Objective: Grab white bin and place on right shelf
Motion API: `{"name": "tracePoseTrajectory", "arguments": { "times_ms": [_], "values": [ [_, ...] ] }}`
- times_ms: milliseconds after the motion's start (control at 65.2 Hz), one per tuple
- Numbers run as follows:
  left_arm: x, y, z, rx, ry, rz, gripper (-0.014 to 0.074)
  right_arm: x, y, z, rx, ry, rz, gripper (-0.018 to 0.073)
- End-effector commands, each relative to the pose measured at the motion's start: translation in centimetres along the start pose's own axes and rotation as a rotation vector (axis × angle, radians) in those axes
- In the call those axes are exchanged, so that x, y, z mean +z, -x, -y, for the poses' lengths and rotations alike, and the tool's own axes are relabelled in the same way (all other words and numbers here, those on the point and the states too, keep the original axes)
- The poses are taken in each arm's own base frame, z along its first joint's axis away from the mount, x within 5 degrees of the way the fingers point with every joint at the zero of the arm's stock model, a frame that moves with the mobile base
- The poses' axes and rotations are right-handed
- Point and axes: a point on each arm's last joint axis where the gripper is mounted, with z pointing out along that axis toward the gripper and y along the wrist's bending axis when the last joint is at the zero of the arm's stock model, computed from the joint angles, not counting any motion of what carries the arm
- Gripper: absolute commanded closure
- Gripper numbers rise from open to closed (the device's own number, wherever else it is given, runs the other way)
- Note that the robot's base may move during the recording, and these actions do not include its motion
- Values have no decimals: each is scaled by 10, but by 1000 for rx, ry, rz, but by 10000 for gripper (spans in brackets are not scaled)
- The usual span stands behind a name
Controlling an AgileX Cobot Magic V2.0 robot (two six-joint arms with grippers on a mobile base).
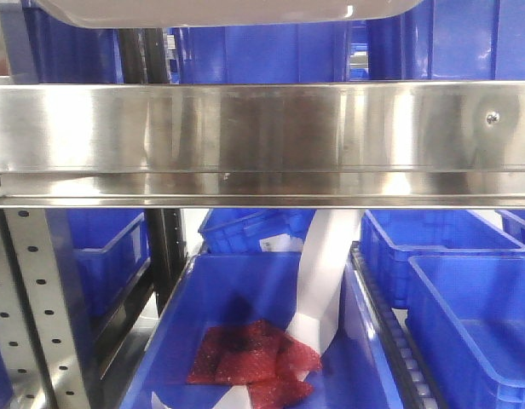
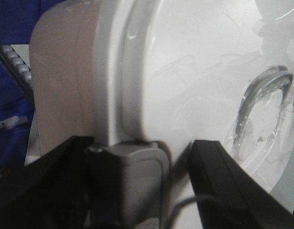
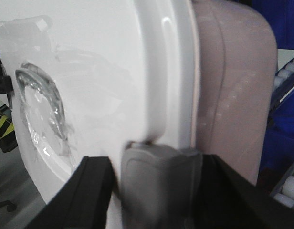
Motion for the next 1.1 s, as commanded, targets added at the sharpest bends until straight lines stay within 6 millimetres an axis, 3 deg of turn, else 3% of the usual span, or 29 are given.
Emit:
{"name": "tracePoseTrajectory", "arguments": {
  "times_ms": [0, 169, 414, 613, 782, 1088],
  "values": [
    [-9, 10, 40, -1, -300, 38, 325, -7, 15, -31, 51, 228, 98, 179],
    [-9, 13, 39, -24, -294, 70, 335, -7, 18, -30, 81, 218, 130, 179],
    [3, 36, 23, -70, -323, 124, 335, 3, 43, -16, 134, 220, 171, 178],
    [29, 54, 3, -85, -369, 94, 335, 25, 61, 9, 169, 261, 129, 178],
    [61, 63, -16, -126, -368, 87, 335, 45, 61, 37, 232, 249, 99, 178],
    [106, 49, -60, -253, -283, 63, 335, 67, 56, 73, 316, 164, 108, 178]
  ]
}}
